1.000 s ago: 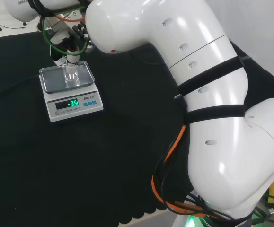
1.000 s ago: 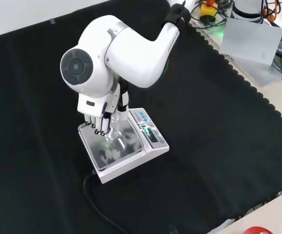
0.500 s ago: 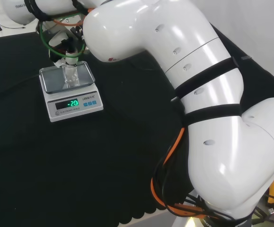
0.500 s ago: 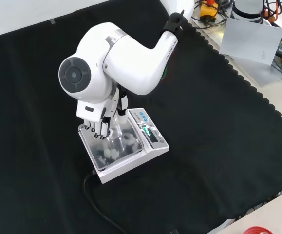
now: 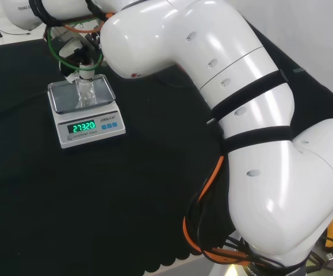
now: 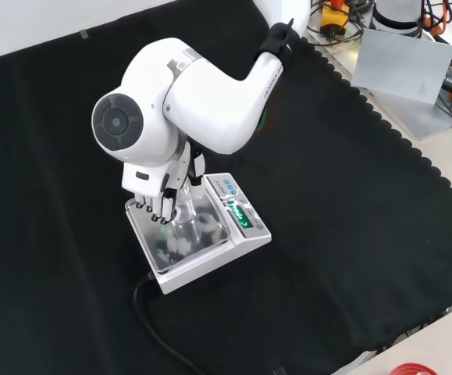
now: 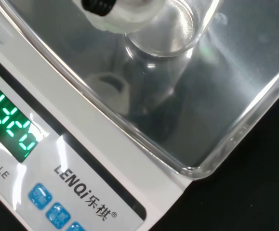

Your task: Put the beaker on the electronic balance.

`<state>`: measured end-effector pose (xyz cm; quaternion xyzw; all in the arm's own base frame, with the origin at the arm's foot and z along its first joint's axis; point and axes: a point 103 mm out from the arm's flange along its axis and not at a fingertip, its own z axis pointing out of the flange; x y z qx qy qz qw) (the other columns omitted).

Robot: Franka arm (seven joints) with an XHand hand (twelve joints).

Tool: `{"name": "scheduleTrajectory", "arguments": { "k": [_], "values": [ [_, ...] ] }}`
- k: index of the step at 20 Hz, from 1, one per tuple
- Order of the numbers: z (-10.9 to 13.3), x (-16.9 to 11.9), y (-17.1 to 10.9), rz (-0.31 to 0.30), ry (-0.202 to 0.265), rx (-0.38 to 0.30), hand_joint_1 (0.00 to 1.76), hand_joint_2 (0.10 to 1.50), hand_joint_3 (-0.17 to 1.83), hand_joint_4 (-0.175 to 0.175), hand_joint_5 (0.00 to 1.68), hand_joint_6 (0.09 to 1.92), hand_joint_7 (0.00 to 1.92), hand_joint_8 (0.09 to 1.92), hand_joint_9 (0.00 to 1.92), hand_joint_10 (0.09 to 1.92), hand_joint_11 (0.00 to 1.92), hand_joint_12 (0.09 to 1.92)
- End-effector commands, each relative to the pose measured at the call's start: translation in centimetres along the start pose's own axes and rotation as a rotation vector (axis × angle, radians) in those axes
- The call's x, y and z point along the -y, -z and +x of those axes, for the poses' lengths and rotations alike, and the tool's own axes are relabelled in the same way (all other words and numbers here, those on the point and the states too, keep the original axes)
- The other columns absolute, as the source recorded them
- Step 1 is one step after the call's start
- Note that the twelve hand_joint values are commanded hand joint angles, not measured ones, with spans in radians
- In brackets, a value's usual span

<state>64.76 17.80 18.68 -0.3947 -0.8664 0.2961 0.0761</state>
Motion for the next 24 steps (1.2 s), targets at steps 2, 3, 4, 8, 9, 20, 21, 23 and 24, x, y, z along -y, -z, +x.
{"name": "scheduleTrajectory", "arguments": {
  "k": [2, 3, 4, 8, 9, 20, 21, 23, 24],
  "values": [
    [-0.3, 0.3, -0.3, 0.003, -0.012, -0.018, 1.0, 1.12, -0.16, -0.054, 0.57, 0.94, 0.51, 0.76, 0.82, 0.73, 0.63, 1.22],
    [-0.4, 0.3, -0.5, 0.004, -0.014, -0.021, 0.97, 1.09, -0.17, -0.053, 0.48, 0.89, 0.45, 0.75, 0.76, 0.74, 0.58, 1.25],
    [-0.4, 0.3, -0.6, 0.004, -0.015, -0.023, 0.94, 1.07, -0.17, -0.055, 0.41, 0.83, 0.4, 0.75, 0.71, 0.76, 0.55, 1.28],
    [-0.6, 0.4, -0.8, 0.007, -0.021, -0.024, 0.91, 1.03, -0.17, -0.038, 0.16, 0.36, 0.28, 0.75, 0.61, 0.81, 0.49, 1.32],
    [-0.8, 0.5, -1.1, 0.013, -0.022, -0.027, 0.9, 1.02, -0.17, -0.03, 0.13, 0.25, 0.26, 0.75, 0.6, 0.81, 0.48, 1.32],
    [-1.9, 2.5, -1.1, -0.008, -0.078, 0.006, 0.81, 0.9, -0.15, 0.007, 0.04, 0.09, 0.0, 0.09, 0.32, 0.79, 0.42, 1.34],
    [-2.0, 2.7, -1.1, -0.007, -0.079, -0.003, 0.8, 0.9, -0.16, 0.009, 0.04, 0.09, 0.0, 0.09, 0.24, 0.8, 0.38, 1.36],
    [-2.2, 3.2, -1.0, -0.015, -0.085, -0.009, 0.79, 0.9, -0.17, 0.014, 0.06, 0.09, 0.0, 0.09, 0.08, 0.68, 0.19, 1.38],
    [-2.3, 3.5, -1.0, -0.023, -0.087, -0.012, 0.79, 0.9, -0.17, 0.015, 0.06, 0.09, 0.0, 0.09, 0.04, 0.49, 0.1, 1.35]
  ]
}}
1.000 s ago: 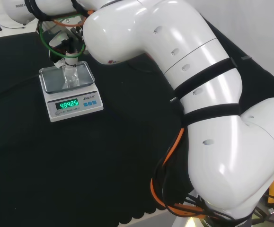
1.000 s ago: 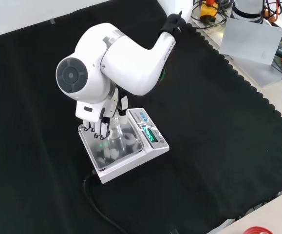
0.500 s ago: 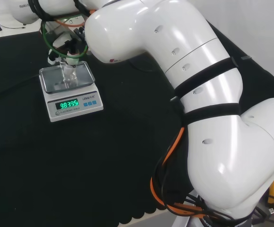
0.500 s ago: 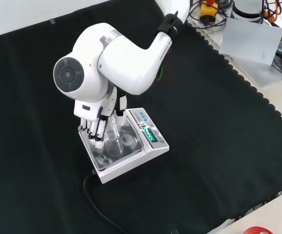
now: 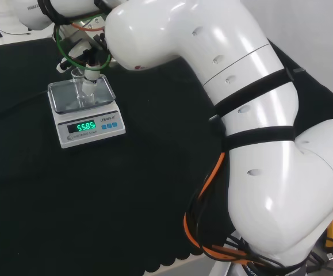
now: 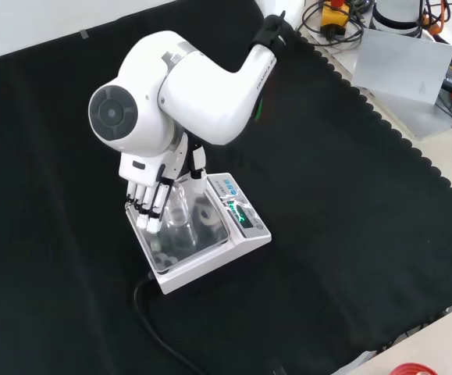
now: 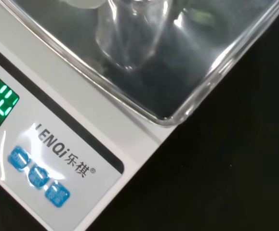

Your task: Put the beaker on the electronic balance.

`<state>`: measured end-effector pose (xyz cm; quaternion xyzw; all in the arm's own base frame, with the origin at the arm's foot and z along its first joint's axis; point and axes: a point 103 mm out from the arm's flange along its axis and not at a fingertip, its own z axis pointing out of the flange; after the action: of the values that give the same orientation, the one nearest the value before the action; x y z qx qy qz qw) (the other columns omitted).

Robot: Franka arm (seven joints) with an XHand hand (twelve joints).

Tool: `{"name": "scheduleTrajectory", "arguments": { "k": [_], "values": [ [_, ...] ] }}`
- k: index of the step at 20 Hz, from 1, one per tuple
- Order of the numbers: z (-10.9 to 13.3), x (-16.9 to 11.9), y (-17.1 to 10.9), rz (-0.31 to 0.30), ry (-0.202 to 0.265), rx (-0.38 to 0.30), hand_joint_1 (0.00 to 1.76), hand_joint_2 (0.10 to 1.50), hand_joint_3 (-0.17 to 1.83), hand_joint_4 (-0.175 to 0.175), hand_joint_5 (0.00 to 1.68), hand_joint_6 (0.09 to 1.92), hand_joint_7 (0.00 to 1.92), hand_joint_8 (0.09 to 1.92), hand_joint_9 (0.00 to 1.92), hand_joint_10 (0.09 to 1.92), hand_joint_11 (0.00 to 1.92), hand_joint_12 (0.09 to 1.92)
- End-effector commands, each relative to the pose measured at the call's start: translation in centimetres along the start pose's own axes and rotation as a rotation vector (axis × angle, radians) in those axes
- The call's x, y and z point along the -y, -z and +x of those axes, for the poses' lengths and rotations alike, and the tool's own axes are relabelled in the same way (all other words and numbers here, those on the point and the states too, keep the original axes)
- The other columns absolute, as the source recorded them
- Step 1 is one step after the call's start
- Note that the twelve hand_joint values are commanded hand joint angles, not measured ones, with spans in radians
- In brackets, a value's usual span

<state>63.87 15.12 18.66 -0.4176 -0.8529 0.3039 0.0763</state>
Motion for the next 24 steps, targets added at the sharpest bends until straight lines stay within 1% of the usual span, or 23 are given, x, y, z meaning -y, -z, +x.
{"name": "scheduleTrajectory", "arguments": {
  "k": [1, 2, 3, 6, 9, 10, 12, 14, 15, 17, 21, 23, 24],
  "values": [
    [-1.2, 1.9, 0.7, -0.051, -0.039, -0.003, 0.78, 0.9, -0.17, 0.016, 0.06, 0.09, 0.0, 0.09, 0.02, 0.29, 0.05, 1.3],
    [-1.3, 2.1, 0.8, -0.058, -0.043, 0.0, 0.78, 0.9, -0.17, 0.015, 0.07, 0.09, 0.0, 0.09, 0.01, 0.15, 0.02, 1.25],
    [-1.4, 2.4, 0.9, -0.066, -0.048, 0.002, 0.78, 0.9, -0.17, 0.013, 0.08, 0.09, 0.0, 0.09, 0.0, 0.09, 0.01, 1.23],
    [-1.9, 3.7, 1.6, -0.097, -0.061, -0.005, 0.77, 0.91, -0.17, 0.006, 0.11, 0.09, 0.0, 0.09, 0.0, 0.09, 0.0, 1.19],
    [-2.4, 5.1, 2.3, -0.128, -0.062, -0.021, 0.77, 0.91, -0.17, 0.004, 0.12, 0.09, 0.0, 0.09, 0.01, 0.09, 0.0, 1.19],
    [-2.7, 5.9, 2.7, -0.148, -0.062, -0.03, 0.77, 0.91, -0.17, 0.004, 0.13, 0.09, 0.0, 0.09, 0.02, 0.09, 0.0, 1.2],
    [-3.0, 7.1, 3.3, -0.167, -0.065, -0.04, 0.76, 0.91, -0.17, 0.004, 0.13, 0.09, 0.0, 0.09, 0.04, 0.09, 0.0, 1.22],
    [-3.5, 8.9, 3.9, -0.191, -0.076, -0.047, 0.76, 0.91, -0.17, 0.002, 0.14, 0.09, 0.0, 0.09, 0.07, 0.09, 0.0, 1.27],
    [-3.8, 10.0, 4.2, -0.203, -0.085, -0.046, 0.76, 0.91, -0.17, 0.001, 0.15, 0.09, 0.0, 0.09, 0.06, 0.15, 0.0, 1.3],
    [-4.2, 11.7, 4.4, -0.22, -0.096, -0.049, 0.76, 0.91, -0.17, -0.002, 0.18, 0.09, 0.02, 0.09, 0.02, 0.38, 0.0, 1.34],
    [-4.9, 15.2, 4.3, -0.255, -0.124, -0.053, 0.76, 0.92, -0.17, -0.009, 0.31, 0.09, 0.13, 0.09, 0.0, 0.72, 0.0, 1.41],
    [-5.6, 17.1, 4.3, -0.263, -0.146, -0.056, 0.76, 0.93, -0.17, -0.013, 0.36, 0.09, 0.19, 0.14, 0.01, 0.8, 0.0, 1.43],
    [-5.7, 17.9, 4.2, -0.272, -0.153, -0.062, 0.76, 0.94, -0.17, -0.016, 0.39, 0.09, 0.21, 0.19, 0.04, 0.81, 0.01, 1.43]
  ]
}}
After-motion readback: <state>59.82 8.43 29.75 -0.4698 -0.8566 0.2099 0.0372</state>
